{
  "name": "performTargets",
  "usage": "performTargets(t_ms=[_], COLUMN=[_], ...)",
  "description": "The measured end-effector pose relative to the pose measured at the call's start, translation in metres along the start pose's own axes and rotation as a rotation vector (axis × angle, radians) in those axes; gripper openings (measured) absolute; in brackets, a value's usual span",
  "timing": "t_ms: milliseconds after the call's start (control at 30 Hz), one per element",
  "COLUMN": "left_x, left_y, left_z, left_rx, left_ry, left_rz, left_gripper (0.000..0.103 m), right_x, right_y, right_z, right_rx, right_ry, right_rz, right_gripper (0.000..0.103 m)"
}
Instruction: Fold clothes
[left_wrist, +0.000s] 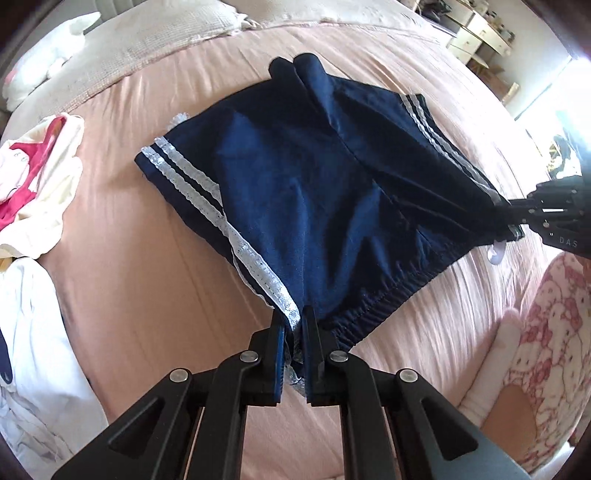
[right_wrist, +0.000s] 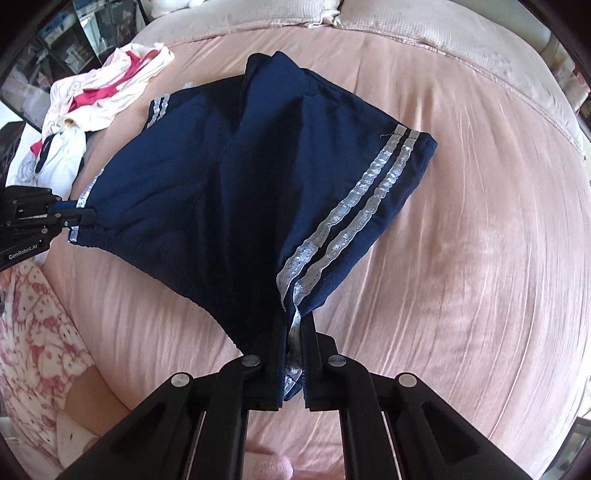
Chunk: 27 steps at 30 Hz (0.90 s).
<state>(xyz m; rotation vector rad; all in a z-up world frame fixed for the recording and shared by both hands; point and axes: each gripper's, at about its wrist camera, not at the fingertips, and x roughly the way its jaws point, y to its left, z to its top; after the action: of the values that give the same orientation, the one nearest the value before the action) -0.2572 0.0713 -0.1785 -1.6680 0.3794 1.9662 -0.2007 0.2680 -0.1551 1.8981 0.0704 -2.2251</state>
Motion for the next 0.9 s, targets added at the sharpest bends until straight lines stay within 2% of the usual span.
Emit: performTargets(t_ms=[100, 167, 200, 267, 300, 333, 367, 400, 433, 500, 533, 567, 600, 633, 667, 767, 833, 867, 900], left_x=[0.016, 0.022, 0.022, 0.009, 0.0, -0.009, -0.019, -0.028, -0.037, -0.049, -0.051, -0.051, -0.051, -0.05, -0.044, -0.021, -0.007, -0.001, 0.007], left_y=[-0.007, -0.006, -0.001, 0.023, 0.038, 0.052, 0.065, 0.074, 0.08, 0.079, 0.069, 0.056, 0.048, 0.044, 0.045, 0.062, 0.076, 0.082, 0.095], left_z=[-0.014, -0.019, -0.02, -0.019, -0.018, -0.016, -0.014, -0.011, -0.01, -0.011, -0.012, -0.013, -0.011, -0.009, 0.0, 0.039, 0.059, 0.069, 0.076], left_rx=[0.062, 0.129, 0.138, 0.094, 0.062, 0.029, 0.0, -0.024, -0.043, -0.061, -0.043, -0.015, 0.019, 0.058, 0.064, 0.01, -0.035, -0.058, -0.121], left_ry=[0.099, 0.131, 0.139, 0.124, 0.104, 0.084, 0.064, 0.041, 0.018, -0.007, -0.017, -0.032, -0.051, -0.071, -0.084, -0.106, -0.117, -0.123, -0.119], left_rz=[-0.045, -0.017, -0.001, -0.009, -0.015, -0.018, -0.012, -0.02, -0.069, -0.231, -0.255, -0.239, -0.177, -0.083, -0.041, -0.022, 0.013, 0.031, 0.007], left_gripper=[0.007, 0.008, 0.009, 0.011, 0.015, 0.024, 0.03, 0.046, 0.061, 0.069, 0.07, 0.07, 0.07, 0.069, 0.069, 0.069, 0.067, 0.065, 0.056], right_x=[0.009, 0.007, -0.001, -0.028, -0.043, -0.055, -0.063, -0.066, -0.065, -0.04, -0.02, -0.003, 0.015, 0.031, 0.047, 0.067, 0.061, 0.058, 0.053], right_y=[0.006, 0.007, 0.007, 0.004, 0.004, 0.006, 0.006, -0.003, -0.009, 0.005, 0.03, 0.033, 0.037, 0.04, 0.043, 0.038, 0.025, 0.015, 0.004], right_z=[0.001, 0.006, 0.01, 0.019, 0.024, 0.029, 0.033, 0.032, 0.035, 0.065, 0.093, 0.085, 0.077, 0.072, 0.074, 0.07, 0.064, 0.062, 0.059], right_rx=[0.032, 0.057, 0.065, 0.077, 0.076, 0.066, 0.048, 0.028, 0.014, 0.024, 0.031, 0.026, 0.02, 0.015, 0.01, -0.011, -0.003, 0.026, 0.061], right_ry=[0.067, 0.083, 0.066, -0.033, -0.091, -0.149, -0.199, -0.236, -0.26, -0.236, -0.222, -0.203, -0.184, -0.161, -0.129, -0.072, -0.086, -0.087, -0.092], right_rz=[0.038, 0.033, 0.036, 0.045, 0.019, -0.034, -0.097, -0.147, -0.182, -0.158, -0.145, -0.149, -0.152, -0.157, -0.164, -0.195, -0.224, -0.254, -0.262], right_gripper=[0.01, 0.018, 0.019, 0.021, 0.03, 0.045, 0.05, 0.05, 0.05, 0.05, 0.05, 0.05, 0.05, 0.05, 0.05, 0.05, 0.05, 0.05, 0.05])
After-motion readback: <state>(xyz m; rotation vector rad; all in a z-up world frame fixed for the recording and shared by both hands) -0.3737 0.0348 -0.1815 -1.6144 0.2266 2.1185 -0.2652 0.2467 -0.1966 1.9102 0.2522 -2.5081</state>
